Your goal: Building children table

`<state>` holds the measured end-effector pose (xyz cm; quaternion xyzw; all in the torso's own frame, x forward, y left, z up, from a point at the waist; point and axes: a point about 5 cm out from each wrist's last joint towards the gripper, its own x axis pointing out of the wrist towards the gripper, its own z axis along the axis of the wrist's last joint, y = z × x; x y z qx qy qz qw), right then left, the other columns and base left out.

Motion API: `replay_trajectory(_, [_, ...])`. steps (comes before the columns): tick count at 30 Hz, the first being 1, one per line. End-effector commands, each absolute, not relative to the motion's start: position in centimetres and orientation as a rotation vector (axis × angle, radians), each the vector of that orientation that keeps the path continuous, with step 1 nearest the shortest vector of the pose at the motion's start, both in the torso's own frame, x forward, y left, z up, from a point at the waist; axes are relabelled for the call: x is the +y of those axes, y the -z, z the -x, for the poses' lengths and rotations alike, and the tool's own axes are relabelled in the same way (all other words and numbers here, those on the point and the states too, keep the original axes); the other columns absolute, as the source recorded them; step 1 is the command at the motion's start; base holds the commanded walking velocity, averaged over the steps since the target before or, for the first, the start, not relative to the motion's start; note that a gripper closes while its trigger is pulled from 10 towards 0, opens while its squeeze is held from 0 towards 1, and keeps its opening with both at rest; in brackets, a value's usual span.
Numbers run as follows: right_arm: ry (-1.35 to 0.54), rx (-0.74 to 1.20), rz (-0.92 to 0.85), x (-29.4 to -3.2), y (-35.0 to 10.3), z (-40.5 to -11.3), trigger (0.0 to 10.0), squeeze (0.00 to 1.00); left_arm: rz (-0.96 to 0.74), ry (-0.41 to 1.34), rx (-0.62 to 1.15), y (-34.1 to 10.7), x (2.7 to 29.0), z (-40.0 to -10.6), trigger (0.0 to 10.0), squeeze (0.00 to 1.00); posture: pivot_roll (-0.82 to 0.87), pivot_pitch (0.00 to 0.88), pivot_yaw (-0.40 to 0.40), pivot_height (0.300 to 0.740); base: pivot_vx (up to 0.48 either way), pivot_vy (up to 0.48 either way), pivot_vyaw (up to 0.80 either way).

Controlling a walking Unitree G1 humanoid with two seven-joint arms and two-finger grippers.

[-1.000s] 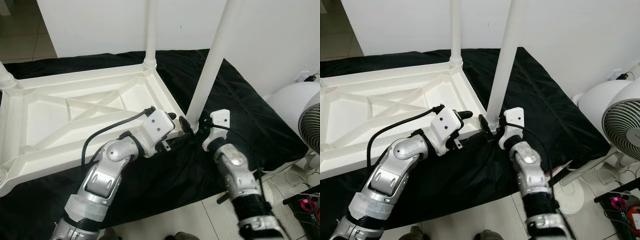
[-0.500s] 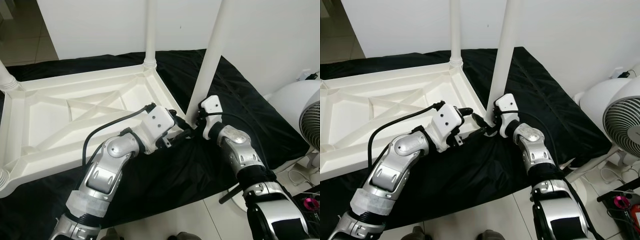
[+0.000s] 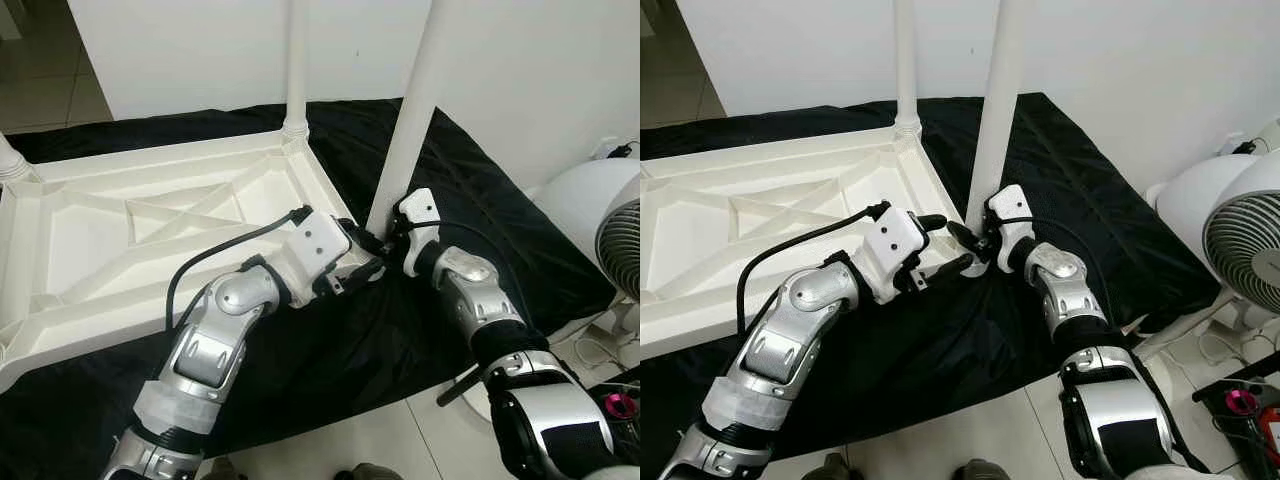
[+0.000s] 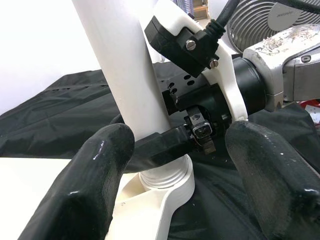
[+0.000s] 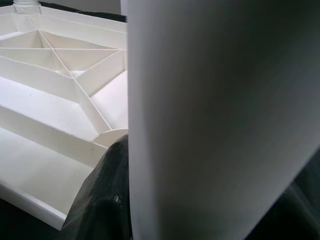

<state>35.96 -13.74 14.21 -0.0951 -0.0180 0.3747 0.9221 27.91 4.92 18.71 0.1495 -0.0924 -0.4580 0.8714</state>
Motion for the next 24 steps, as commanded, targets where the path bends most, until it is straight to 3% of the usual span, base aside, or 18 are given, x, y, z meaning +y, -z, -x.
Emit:
replay_trajectory(1, [-0.82,-0.002,0.212,-13.4,-13.3,-35.6,0.0,0.0,-0.306,0.873,-0.205,-18.8,5.0,-28.4,10.0,0.0,-0.04,0.0,-0.023,0.74,0.0,0.0,0.0])
replay_trajectory(3, [-0.804,-0.003,0.205,-13.7,-13.2,-35.6,0.0,0.0,-0.306,0.874,-0.205,-18.8,5.0,-28.4,10.0,0.0,-0.04,0.0,-0.02,0.74,0.0,0.0,0.0])
replay_trajectory(4, [-0.773,-0.003,0.187,-14.0,-13.1,-35.6,10.0,0.0,-0.306,0.876,-0.205,-18.9,5.0,-28.4,10.0,0.0,-0.04,0.003,-0.017,0.74,0.0,0.0,0.0])
replay_trajectory(10, [-0.68,0.012,0.138,-14.2,-12.9,-35.7,10.0,0.0,-0.308,0.88,-0.205,-18.9,5.0,-28.4,10.0,0.0,-0.04,0.007,-0.014,0.74,0.0,0.0,0.0])
replay_trajectory(13, [-0.548,0.02,0.112,-14.0,-12.8,-35.9,10.0,0.0,-0.308,0.882,-0.202,-18.9,5.1,-28.4,10.0,0.0,-0.04,0.01,-0.012,0.74,0.0,0.0,0.0])
replay_trajectory(18, [-0.516,0.017,0.097,-13.8,-12.8,-35.8,10.0,0.0,-0.307,0.883,-0.202,-18.9,5.1,-28.3,10.0,0.0,-0.04,0.011,-0.013,0.74,0.0,0.0,0.0])
replay_trajectory(24, [-0.315,0.025,0.015,-13.2,-12.6,-35.5,10.0,0.0,-0.304,0.883,-0.199,-18.8,5.1,-28.2,10.0,0.0,-0.04,0.015,-0.016,0.74,0.0,0.0,0.0])
